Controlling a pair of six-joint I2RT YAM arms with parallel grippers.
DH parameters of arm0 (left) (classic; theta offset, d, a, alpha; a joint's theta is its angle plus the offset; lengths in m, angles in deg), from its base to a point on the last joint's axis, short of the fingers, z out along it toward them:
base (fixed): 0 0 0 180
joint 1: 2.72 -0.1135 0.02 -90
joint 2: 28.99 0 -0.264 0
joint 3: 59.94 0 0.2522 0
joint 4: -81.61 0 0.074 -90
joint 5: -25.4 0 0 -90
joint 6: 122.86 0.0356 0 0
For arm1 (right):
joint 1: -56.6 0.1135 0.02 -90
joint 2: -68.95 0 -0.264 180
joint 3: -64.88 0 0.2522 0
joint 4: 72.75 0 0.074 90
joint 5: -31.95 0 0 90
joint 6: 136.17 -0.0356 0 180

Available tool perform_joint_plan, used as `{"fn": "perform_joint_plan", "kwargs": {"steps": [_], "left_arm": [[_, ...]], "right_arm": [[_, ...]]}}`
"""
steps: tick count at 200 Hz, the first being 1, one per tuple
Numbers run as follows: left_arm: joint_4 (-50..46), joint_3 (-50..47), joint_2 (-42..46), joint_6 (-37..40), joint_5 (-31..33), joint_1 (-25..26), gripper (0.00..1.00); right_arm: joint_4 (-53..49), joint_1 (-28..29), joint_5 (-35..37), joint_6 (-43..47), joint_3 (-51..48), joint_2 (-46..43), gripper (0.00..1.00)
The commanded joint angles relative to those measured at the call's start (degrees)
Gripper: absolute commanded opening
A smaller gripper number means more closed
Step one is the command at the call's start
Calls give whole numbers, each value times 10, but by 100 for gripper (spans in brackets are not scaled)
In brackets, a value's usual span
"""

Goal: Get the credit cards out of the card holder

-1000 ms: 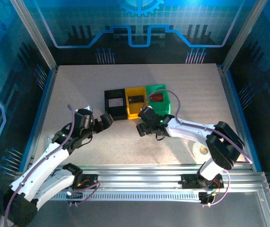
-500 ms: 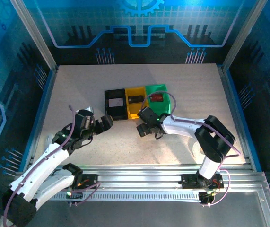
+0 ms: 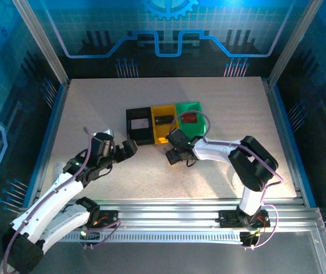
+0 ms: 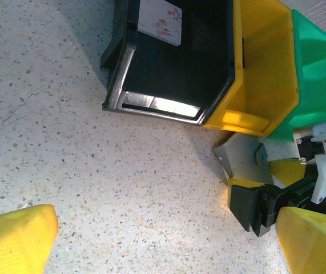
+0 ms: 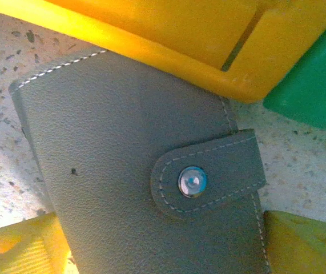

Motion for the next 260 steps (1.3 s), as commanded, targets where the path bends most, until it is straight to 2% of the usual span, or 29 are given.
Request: {"fn": "perform_joint_plan", "kwargs": {"steps": [1, 27, 113, 169, 260], "left_arm": [[-11, 3, -2, 11, 4, 5, 99], [-10, 5, -3, 10, 0, 7, 99], [-12, 15, -12, 0, -20, 18, 99], [-8, 7, -37, -17, -33, 36, 99], [4, -17, -71, -83, -38, 103, 99]], "right_arm": [[11, -5, -12, -7, -17, 1, 78], [2, 5, -26, -13, -28, -7, 69], [-89, 99, -9, -101, -53, -75, 68], [-110, 110, -27, -118, -49, -102, 74], [-137, 109, -89, -106, -32, -134, 79]]}}
